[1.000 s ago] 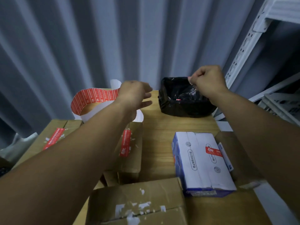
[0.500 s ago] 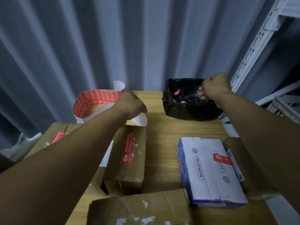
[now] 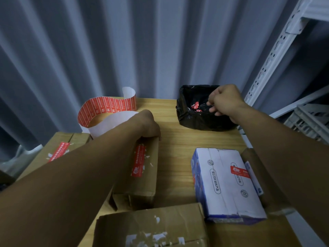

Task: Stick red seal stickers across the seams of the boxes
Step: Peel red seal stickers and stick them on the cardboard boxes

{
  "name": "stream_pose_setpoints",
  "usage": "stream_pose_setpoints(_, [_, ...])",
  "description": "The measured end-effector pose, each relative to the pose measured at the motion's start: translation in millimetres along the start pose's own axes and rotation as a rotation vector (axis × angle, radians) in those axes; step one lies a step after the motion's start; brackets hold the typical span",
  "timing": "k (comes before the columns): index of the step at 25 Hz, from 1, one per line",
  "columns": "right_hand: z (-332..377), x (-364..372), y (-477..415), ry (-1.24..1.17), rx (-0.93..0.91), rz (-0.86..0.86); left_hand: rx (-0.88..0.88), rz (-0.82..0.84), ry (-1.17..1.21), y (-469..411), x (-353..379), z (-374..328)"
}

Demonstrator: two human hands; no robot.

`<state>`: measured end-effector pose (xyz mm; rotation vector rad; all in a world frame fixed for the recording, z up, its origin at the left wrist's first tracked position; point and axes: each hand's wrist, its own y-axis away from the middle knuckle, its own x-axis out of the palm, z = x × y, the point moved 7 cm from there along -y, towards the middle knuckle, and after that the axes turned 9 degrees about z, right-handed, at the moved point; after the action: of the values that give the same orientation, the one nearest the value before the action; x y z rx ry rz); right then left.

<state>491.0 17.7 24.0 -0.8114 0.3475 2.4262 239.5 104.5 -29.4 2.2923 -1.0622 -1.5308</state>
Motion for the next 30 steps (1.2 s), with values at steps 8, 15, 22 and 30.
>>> stream_pose_setpoints(8, [15,20,22,-0.01,-0.084,0.105,0.149,-0.342,0.314,11,-41,-1])
stream_pose_setpoints(15, [54,61,59,-0.25,-0.169,0.35,0.3,-0.491,0.839,48,-72,0])
stream_pose_setpoints(22, [78,103,98,-0.405,-0.219,0.506,0.35,-0.537,0.958,73,-83,3])
stream_pose_setpoints(30, [99,76,117,-0.379,-0.349,0.269,0.257,-0.36,0.901,94,-61,8])
